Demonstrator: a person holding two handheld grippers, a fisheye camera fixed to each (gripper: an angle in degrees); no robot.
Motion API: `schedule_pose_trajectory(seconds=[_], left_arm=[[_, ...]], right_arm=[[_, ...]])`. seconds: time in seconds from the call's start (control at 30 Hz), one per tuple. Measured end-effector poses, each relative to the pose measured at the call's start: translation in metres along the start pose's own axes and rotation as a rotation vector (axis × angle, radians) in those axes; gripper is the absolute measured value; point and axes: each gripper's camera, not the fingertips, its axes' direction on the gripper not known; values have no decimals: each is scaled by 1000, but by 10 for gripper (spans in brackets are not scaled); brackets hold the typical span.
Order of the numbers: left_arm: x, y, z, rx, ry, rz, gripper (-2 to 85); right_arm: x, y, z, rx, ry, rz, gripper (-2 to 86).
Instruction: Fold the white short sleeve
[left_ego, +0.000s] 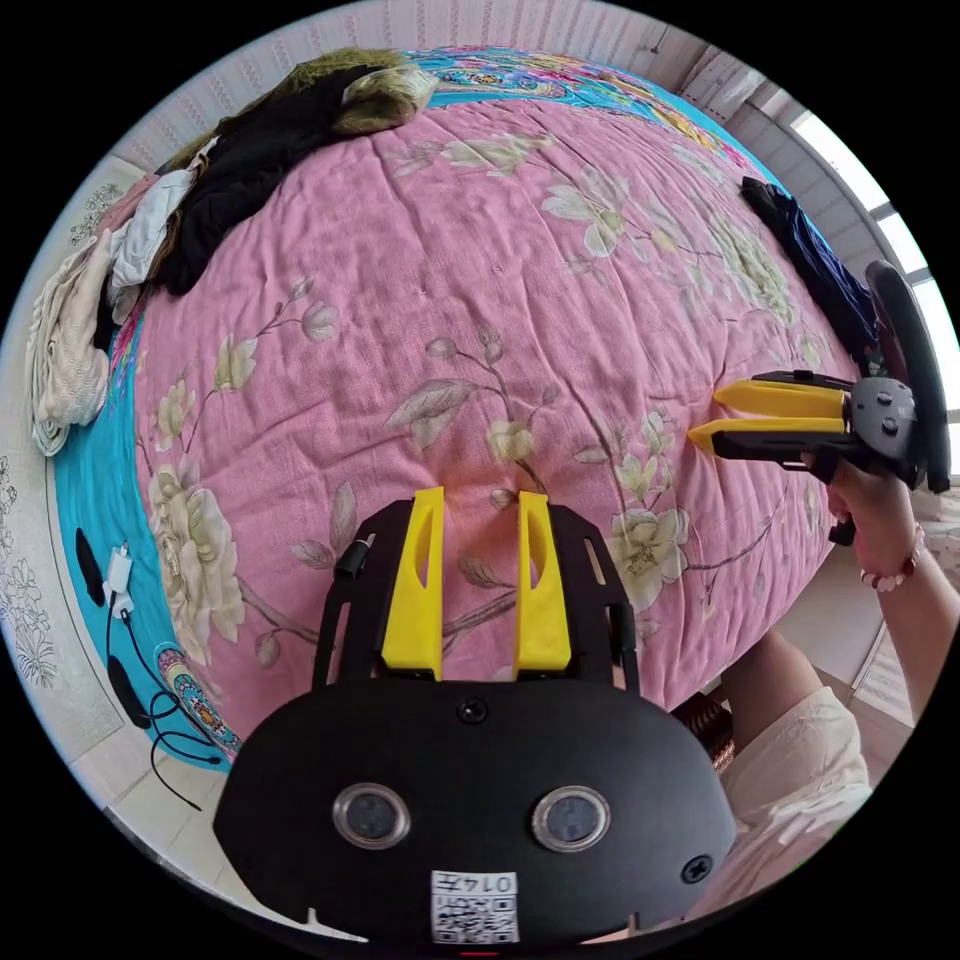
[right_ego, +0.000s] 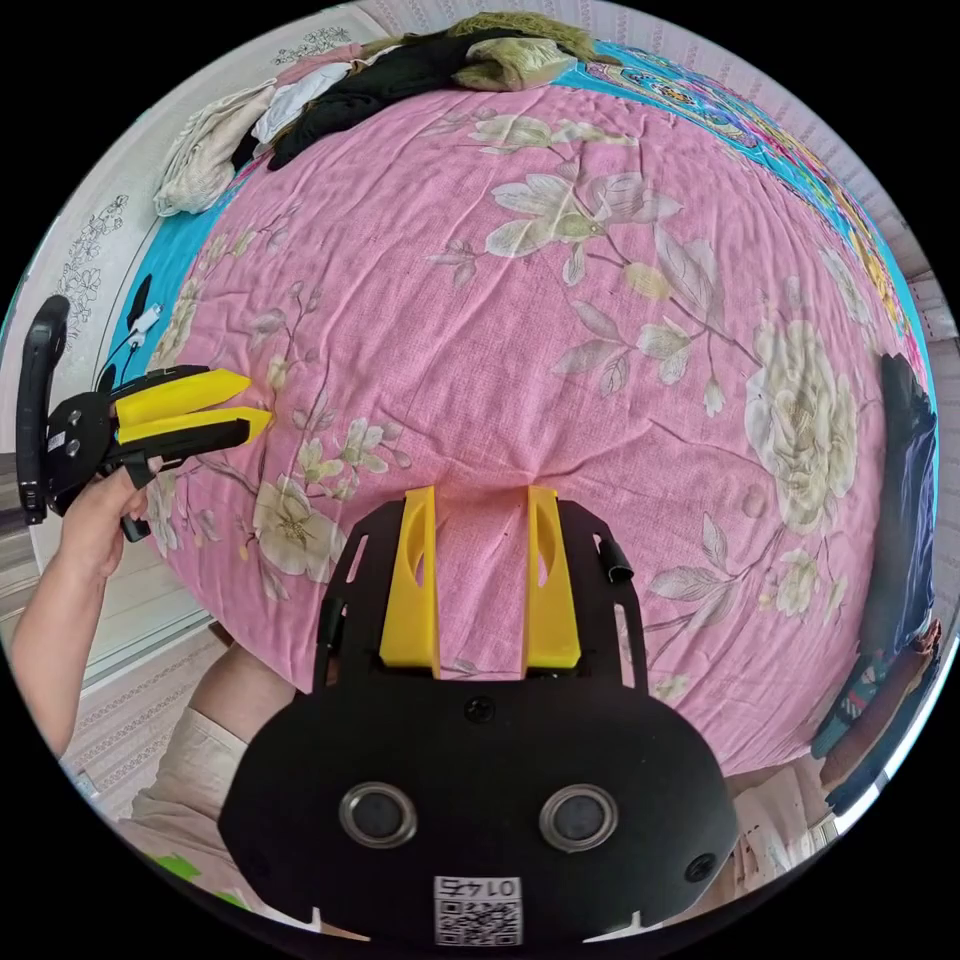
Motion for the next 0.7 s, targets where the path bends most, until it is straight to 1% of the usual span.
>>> schedule_pose_trajectory(seconds=[0.13,0.43,0.5,0.6,0.7], left_arm=[[-26,21,-26,30,7,1,112],[-93,49,-81,-44,102,13,111],[-105,56,-97,-34,112,10,111],[-131,76,-133,51,84,-31,113],[-169,101,-164,97,103,-103,121]], right_arm=[[-22,-47,23,-8,0,-14,132],[-60,-142,63,-54,-17,-38,132],[-67,-160,65,-67,-22,-54,130],[-86,-193,49,37,-27,-116,117],[-107,-243,32,113,-23,-182,124]])
